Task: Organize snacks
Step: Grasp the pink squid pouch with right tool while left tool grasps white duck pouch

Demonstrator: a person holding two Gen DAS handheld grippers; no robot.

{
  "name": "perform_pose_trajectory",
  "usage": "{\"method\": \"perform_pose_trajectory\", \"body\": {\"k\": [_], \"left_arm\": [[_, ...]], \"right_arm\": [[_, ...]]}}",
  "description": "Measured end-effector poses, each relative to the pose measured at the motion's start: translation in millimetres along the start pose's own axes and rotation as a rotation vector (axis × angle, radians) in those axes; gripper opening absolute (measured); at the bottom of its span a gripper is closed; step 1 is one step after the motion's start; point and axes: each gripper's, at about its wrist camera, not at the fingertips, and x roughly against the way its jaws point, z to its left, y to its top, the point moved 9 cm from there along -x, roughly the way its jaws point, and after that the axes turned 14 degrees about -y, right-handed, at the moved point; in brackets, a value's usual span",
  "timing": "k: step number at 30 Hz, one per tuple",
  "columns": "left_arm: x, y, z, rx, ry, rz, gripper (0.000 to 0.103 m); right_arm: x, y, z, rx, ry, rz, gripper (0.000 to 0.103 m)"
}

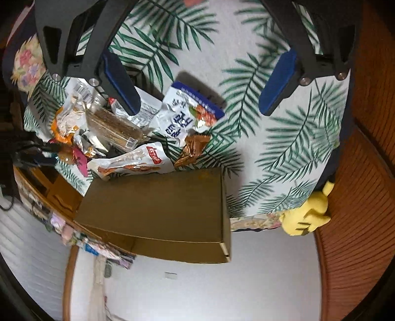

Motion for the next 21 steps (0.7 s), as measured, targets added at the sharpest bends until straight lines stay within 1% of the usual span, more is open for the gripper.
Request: {"method": "perform_pose_trajectory", "body": {"k": [5,9,11,13,14,16,18,21], "left_arm": [[-18.4,9.4,-4.4,-0.08,-0.038,0.075,0.09],[-37.7,11.8,-8.8,-0.145,-0.089,0.162,0.086],[-45.5,12.0,-9.8,-0.174,-0.103,0.203,0.083],[-53.4,10.7,-9.4,-0.185,-0.122,0.246,0.074],[-56.5,11.1,-8.2,-0.184,-0.127,0.259,0.072],[-64.1,10.6,-5.1,-0.177,-0.138,0.291,0.065],[-70.1,7.9,-4.4,-0.165,-0.177,0.329,0.063],[-74.7,6.2,-4.6,-0.153,-0.218,0.352,0.064]], "right_arm": [[-21.4,1.6,-0.1,0.031,0.013,0.04,0.069],[-31.7,2.7,3.6,0.072,0.028,0.067,0.068],[-34.2,4.0,5.0,0.085,0.037,0.075,0.067],[-35.6,5.5,6.5,0.098,0.05,0.083,0.067],[-37.0,7.9,8.0,0.104,0.053,0.087,0.066],[-37.7,10.2,9.5,0.112,0.06,0.093,0.066],[-39.2,13.2,9.2,0.115,0.069,0.1,0.066],[-41.3,16.5,10.5,0.123,0.077,0.104,0.066]]}}
